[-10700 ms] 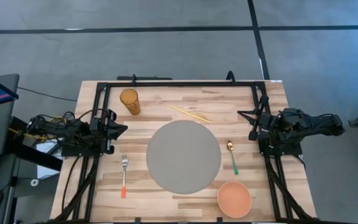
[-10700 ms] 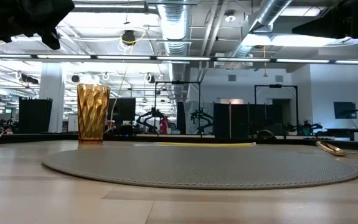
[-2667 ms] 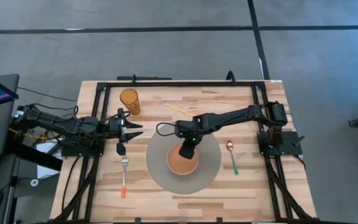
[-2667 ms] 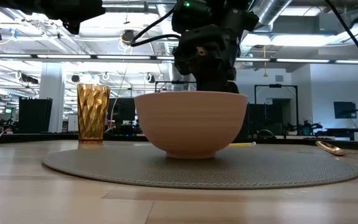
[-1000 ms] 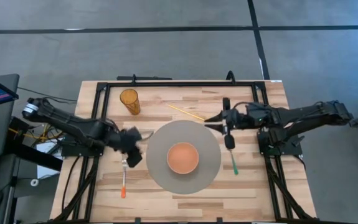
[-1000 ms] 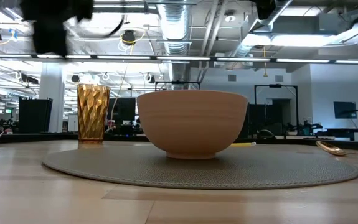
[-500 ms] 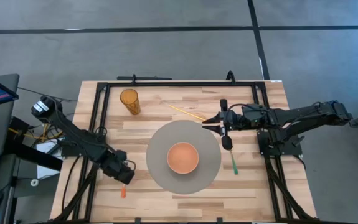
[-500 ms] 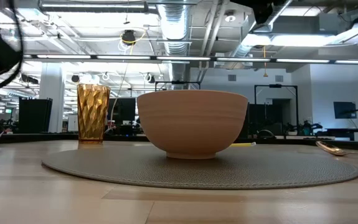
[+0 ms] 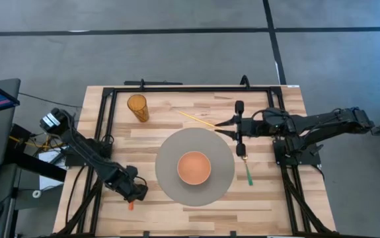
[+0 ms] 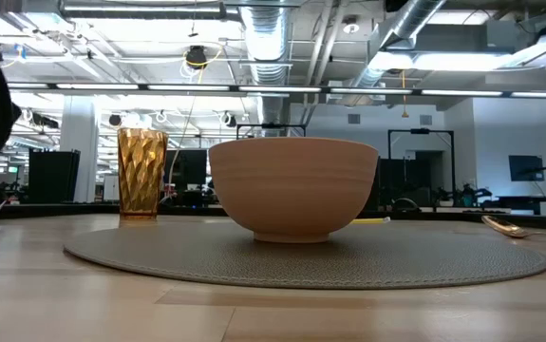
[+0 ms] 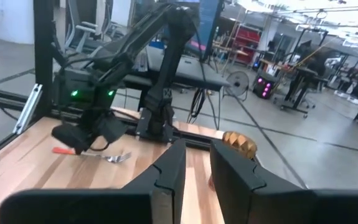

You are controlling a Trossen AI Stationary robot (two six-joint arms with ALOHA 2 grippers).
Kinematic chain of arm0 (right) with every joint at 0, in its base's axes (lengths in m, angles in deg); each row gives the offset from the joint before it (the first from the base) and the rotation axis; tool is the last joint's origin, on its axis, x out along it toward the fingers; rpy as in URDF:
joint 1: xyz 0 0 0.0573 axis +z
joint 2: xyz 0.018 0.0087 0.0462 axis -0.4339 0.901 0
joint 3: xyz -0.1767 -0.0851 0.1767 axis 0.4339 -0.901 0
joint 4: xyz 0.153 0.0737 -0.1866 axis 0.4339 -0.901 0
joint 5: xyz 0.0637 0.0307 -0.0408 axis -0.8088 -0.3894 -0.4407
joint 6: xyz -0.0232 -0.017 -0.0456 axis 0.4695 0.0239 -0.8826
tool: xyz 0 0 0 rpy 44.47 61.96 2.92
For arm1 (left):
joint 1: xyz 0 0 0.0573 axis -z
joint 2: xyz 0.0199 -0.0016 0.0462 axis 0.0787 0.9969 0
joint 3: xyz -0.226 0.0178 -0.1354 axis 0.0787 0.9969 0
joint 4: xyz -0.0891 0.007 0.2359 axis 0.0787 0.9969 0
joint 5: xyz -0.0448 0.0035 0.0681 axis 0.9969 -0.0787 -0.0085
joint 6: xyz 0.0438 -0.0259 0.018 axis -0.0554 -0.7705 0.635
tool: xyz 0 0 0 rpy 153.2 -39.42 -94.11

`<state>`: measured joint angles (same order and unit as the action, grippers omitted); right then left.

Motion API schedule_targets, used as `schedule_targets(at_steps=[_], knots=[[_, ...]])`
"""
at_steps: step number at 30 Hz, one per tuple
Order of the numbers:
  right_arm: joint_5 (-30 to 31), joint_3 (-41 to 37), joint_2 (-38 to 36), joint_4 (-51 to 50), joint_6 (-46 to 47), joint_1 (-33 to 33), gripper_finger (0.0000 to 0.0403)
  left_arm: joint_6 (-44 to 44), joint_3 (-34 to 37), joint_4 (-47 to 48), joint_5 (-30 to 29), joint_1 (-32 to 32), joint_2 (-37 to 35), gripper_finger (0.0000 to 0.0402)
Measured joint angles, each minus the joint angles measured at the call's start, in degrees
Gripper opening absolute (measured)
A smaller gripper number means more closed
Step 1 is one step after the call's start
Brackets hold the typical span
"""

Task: Pick & Place Utensil
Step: Put the orange fork into the orange bowl

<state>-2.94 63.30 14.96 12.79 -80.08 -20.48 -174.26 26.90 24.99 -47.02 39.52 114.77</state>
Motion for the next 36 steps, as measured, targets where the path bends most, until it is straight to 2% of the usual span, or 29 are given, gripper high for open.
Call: schedule_targets(at_steps=[6, 13, 19, 22, 24, 26, 28, 36], knots=[[0.0, 0.0, 0.0, 0.1, -0.3, -1.6, 0.0068, -2.4, 0.0, -1.0, 1.4, 1.0, 0.6, 0.0113], [0.0, 0.0, 0.0, 0.1, 0.7, -2.9, 0.0068, -2.4, 0.0, -1.7, -0.8, 1.0, 1.7, 0.0113], [0.0, 0.0, 0.0, -0.1, 0.8, -3.2, 0.0068, -0.4, -0.2, -1.8, 1.3, 0.9, 4.4, 0.0112], [0.0, 0.0, 0.0, -0.1, 0.8, -3.1, 0.0068, 2.5, -0.1, -1.9, 2.1, 0.1, 4.0, 0.0094], [0.0, 0.0, 0.0, -0.1, 0.8, -3.1, 0.0068, 4.7, 0.0, -1.7, 2.0, -0.6, 2.7, 0.0066], [0.0, 0.0, 0.0, -0.1, 0.8, -3.1, 0.0068, 7.7, 0.3, -2.3, -0.8, -1.2, 0.8, 0.0028], [0.0, 0.0, 0.0, 0.0, 0.8, -3.1, 0.0068, 9.5, 0.1, -3.3, -4.2, -2.1, -1.9, 0.001], [0.0, 0.0, 0.0, 0.1, 0.8, -3.1, 0.0068, 18.4, -0.9, -6.4, -16.3, -5.3, -14.5, 0.0004]])
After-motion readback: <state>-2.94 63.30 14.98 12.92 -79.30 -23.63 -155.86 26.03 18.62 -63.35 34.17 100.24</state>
